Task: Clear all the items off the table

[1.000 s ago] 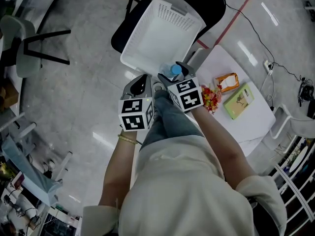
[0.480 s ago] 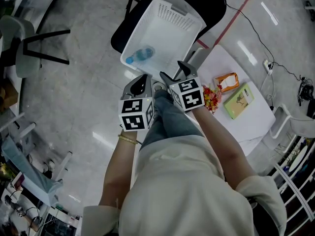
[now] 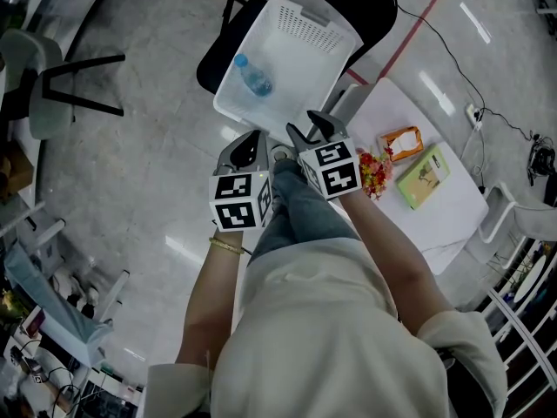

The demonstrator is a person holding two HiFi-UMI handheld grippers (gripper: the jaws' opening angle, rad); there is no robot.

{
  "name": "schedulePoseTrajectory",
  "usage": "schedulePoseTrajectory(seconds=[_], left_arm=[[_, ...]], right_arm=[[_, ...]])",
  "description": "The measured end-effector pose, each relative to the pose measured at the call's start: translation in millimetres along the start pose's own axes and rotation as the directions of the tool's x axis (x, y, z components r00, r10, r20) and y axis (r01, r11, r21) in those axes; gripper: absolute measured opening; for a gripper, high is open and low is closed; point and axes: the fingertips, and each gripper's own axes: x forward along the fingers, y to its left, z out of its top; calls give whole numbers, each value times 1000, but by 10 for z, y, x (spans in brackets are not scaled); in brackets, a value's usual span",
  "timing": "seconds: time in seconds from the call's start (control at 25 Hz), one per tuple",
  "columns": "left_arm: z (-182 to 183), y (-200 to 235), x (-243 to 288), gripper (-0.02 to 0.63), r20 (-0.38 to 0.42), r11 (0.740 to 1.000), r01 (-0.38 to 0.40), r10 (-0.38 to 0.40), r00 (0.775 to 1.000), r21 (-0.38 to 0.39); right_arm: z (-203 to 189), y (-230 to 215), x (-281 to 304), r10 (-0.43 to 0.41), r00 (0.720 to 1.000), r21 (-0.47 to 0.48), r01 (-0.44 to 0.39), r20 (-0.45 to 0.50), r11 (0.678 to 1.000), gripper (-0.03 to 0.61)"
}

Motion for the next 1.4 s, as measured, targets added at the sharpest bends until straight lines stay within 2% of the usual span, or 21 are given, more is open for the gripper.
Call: schedulePoseTrajectory(seconds=[0.36,0.48,0.88,1.08,1.4], left_arm=[[11,-47,-65,9,9,1000,11,-11,1000,8],[29,-64,-106,9,15,1000,12,-13,1000,10],[31,-132,-235,9,32,999,14,-16,999,51],[32,-164,-297,9,46,999,23,-24,999,25],[-5,-225,-410,9,57,999,28,-30,998,36]], right_arm=[[22,-1,-114,-35,999,-2,35,17,999,87],[23,3,-165,-48,999,-1,48,24,999,6],[12,51,-283,-70,996,2,70,50,998,0],[-23,93,-356,-67,996,3,67,57,998,0],[-78,189,-484,-63,995,0,64,71,998,-1]])
